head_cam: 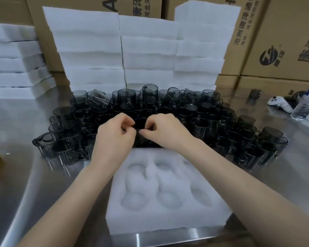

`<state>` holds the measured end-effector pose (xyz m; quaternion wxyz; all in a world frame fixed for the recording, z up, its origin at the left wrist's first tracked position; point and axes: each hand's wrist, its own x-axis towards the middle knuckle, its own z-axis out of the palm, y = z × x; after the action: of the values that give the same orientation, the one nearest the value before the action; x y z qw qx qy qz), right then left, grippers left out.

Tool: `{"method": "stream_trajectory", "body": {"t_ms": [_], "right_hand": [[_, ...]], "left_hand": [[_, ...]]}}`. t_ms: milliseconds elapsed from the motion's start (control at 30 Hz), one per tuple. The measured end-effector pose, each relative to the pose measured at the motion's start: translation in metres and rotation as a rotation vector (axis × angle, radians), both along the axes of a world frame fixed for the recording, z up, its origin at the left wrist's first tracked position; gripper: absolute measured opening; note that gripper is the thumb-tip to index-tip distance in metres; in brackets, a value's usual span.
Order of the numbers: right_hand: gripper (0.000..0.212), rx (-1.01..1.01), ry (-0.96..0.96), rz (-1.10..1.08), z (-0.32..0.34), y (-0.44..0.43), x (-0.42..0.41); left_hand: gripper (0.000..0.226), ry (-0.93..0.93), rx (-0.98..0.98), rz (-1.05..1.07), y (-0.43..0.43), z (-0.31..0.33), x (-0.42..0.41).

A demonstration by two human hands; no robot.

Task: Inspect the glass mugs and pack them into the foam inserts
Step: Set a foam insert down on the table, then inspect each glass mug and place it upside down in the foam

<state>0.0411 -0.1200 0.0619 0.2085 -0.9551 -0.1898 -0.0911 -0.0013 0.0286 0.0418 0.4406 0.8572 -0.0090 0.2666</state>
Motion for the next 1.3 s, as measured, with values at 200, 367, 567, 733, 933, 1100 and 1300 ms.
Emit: {"method": "stream_trajectory", "body": {"t_ms": [200,367,567,733,933,1100,1300], "right_hand": [[0.022,0.328,0.013,0.04,-0.001,-0.014,-0.008],[0.019,0.56,0.031,0.117,0.009,-0.025,-0.016],[0.024,0.805,0.186,0.327,0.008,-0.046,-0.013],[0.051,0.898,0.292,0.302,-0.003,-0.04,-0.004],[0.034,0.777,0.412,0.443,-0.009,-0.031,0.001],[0.034,0.92,0.404,0.382,-0.018,-0.029,0.004],[0.037,0.923,0.364,0.327,-0.025,-0.027,0.002]], "left_hand": [[0.058,0.055,-0.013,-0.146,-0.006,-0.016,0.003],[0.097,0.115,-0.051,-0.319,-0.02,-0.012,0.002],[0.067,0.047,-0.261,-0.366,-0.026,-0.003,0.006],[0.051,0.036,-0.399,-0.456,-0.02,-0.011,0.006],[0.049,-0.027,-0.294,-0.452,-0.014,-0.011,0.006],[0.064,-0.03,-0.1,-0.361,-0.014,-0.006,0.011],[0.077,-0.059,-0.035,-0.363,-0.017,-0.013,0.011]]}}
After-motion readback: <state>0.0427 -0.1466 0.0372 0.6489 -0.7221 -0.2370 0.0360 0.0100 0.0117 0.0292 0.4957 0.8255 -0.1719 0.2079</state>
